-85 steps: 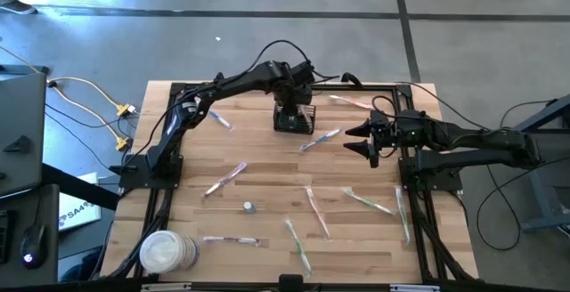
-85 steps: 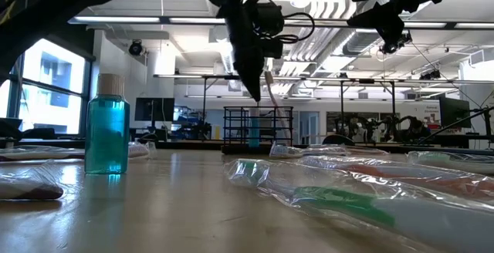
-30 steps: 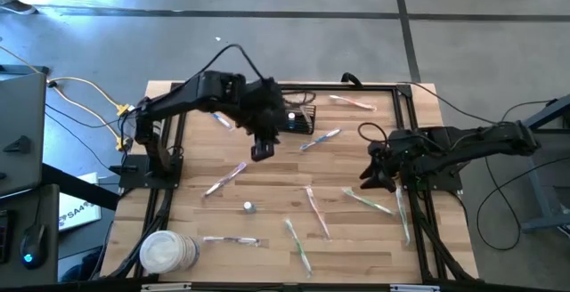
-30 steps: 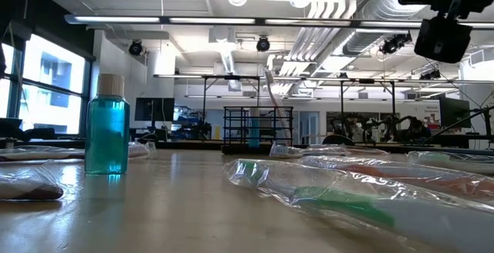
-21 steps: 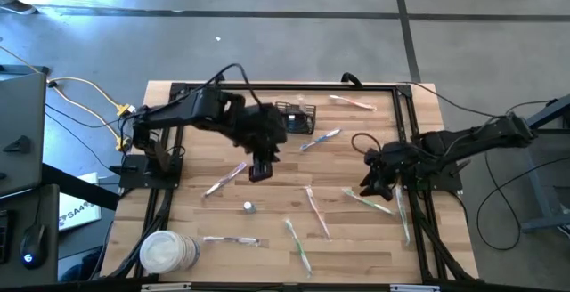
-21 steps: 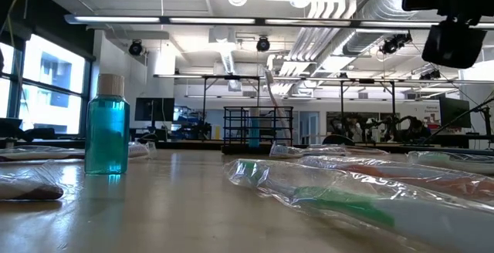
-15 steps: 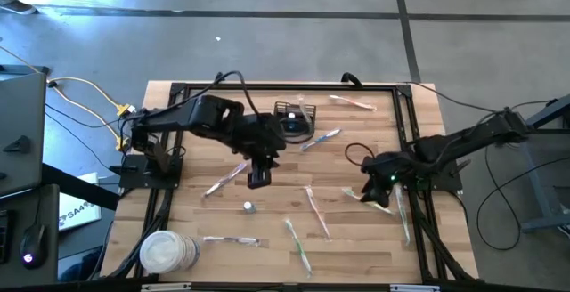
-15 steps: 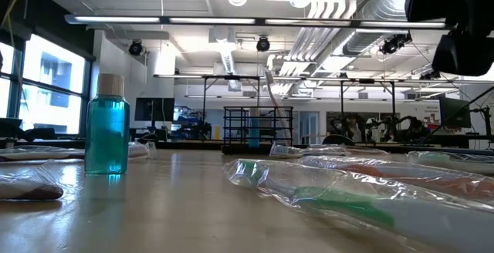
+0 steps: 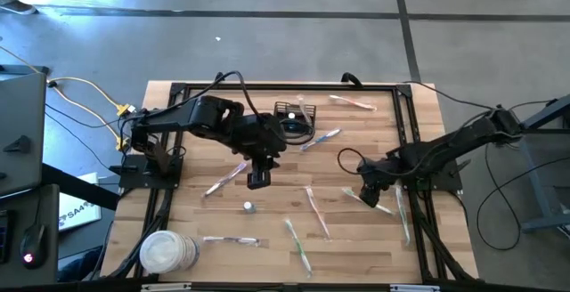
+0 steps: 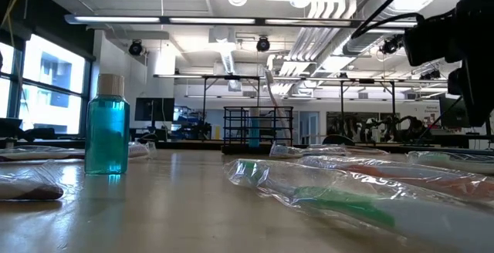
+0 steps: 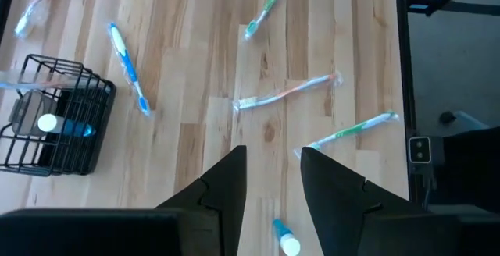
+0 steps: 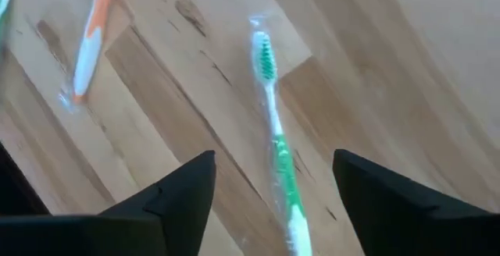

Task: Pick & Place toothbrushing station
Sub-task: Put the middle green toothbrush into the mesh organizer

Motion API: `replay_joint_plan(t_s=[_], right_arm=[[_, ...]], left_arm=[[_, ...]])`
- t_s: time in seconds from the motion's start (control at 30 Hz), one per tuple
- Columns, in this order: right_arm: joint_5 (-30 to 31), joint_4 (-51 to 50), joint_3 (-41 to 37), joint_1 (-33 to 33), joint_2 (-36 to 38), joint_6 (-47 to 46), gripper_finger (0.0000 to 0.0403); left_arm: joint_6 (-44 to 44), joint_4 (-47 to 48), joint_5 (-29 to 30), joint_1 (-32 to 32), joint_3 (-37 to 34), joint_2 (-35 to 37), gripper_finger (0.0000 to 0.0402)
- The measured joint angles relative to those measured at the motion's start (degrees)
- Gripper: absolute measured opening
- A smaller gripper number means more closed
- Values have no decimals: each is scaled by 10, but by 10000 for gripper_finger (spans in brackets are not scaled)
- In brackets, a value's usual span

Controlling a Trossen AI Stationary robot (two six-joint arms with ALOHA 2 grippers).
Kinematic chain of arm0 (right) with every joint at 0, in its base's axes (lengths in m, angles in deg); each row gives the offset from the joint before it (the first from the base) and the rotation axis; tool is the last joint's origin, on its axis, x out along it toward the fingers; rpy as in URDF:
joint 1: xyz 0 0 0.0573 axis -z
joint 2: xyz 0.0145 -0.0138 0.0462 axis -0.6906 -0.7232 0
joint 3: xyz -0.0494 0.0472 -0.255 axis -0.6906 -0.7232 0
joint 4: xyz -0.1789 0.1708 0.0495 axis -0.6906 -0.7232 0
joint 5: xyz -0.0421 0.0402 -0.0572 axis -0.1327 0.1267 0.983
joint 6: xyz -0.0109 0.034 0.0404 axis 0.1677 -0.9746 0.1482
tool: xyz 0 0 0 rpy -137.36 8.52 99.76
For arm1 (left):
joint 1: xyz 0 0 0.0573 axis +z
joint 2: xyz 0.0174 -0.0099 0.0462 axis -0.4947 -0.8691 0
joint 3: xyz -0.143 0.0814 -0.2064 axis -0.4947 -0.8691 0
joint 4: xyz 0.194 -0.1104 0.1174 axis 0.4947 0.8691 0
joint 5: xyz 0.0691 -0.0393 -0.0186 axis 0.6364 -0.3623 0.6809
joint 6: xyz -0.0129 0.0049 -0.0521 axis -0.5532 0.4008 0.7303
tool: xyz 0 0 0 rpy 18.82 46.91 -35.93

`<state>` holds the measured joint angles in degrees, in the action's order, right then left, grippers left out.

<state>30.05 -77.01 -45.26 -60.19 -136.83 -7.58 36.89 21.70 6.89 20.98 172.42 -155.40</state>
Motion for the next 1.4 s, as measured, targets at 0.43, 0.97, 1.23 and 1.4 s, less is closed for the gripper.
replay_joint_plan(t_s=[0.43,0.97,1.23,1.4], right_arm=[[2,14,0,-1,-73,26,284],[50,119,4,-2,-208,37,284],[89,114,7,-3,-235,30,279],[108,102,6,-2,-236,12,236]], left_arm=[[14,-3,-1,0,0,0,122],[30,6,0,-9,0,0,122],[34,-8,16,-11,0,0,122],[49,-7,9,-12,0,-8,122]])
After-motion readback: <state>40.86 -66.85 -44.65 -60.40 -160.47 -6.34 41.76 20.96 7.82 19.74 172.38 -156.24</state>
